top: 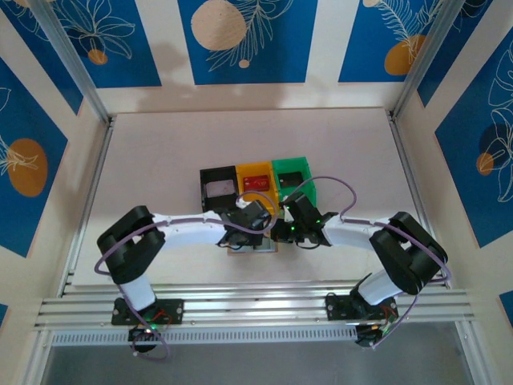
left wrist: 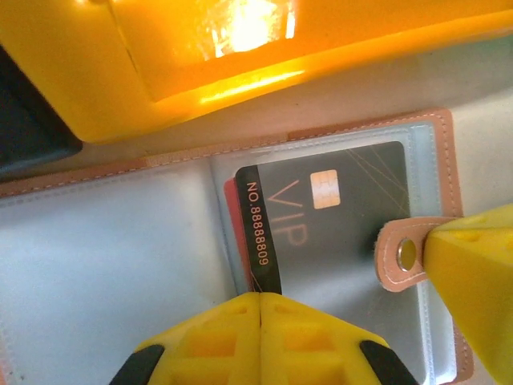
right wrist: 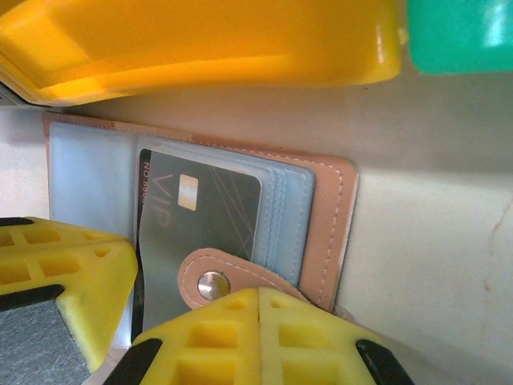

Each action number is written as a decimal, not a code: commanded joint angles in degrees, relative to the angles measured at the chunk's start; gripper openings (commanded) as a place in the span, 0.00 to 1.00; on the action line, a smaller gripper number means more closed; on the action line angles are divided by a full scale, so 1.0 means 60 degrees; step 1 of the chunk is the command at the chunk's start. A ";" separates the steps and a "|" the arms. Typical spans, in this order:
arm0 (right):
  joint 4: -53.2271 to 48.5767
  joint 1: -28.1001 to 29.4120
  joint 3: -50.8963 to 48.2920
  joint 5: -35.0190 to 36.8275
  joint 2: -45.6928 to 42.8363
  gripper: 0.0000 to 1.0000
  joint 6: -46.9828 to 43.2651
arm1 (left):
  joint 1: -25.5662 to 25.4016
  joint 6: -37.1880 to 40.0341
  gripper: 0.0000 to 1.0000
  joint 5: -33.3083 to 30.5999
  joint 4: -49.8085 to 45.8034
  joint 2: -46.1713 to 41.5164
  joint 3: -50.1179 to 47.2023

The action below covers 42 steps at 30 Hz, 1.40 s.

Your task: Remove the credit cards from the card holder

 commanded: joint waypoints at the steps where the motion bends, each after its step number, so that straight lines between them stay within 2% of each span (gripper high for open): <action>1: -0.1028 0.0048 -0.0186 0.0156 0.0070 0.02 -0.0144 | -0.0100 -0.0028 0.00 0.0284 0.0541 -0.0477 -0.0104; 11: -0.1323 -0.0129 -0.0222 -0.0090 -0.0709 0.02 -0.0274 | -0.0107 -0.0070 0.00 0.0305 0.0688 -0.0809 -0.0421; 19: -0.1958 -0.0409 -0.0136 0.0362 -0.1304 0.03 -0.0373 | -0.0095 -0.0057 0.00 0.0327 0.0540 -0.0619 -0.0299; 28: -0.2009 -0.0601 -0.0167 0.0654 -0.0892 0.04 -0.0123 | -0.0078 -0.0043 0.18 0.0298 0.0231 -0.0286 -0.0173; 35: -0.1681 -0.0596 -0.0050 0.0441 -0.0192 0.04 -0.0036 | -0.0074 -0.0043 0.27 0.0408 0.0237 -0.0079 -0.0116; 42: -0.1455 -0.0353 -0.0035 0.0421 0.0087 0.04 0.0103 | -0.0072 -0.0013 0.31 0.0349 0.0242 -0.0029 -0.0157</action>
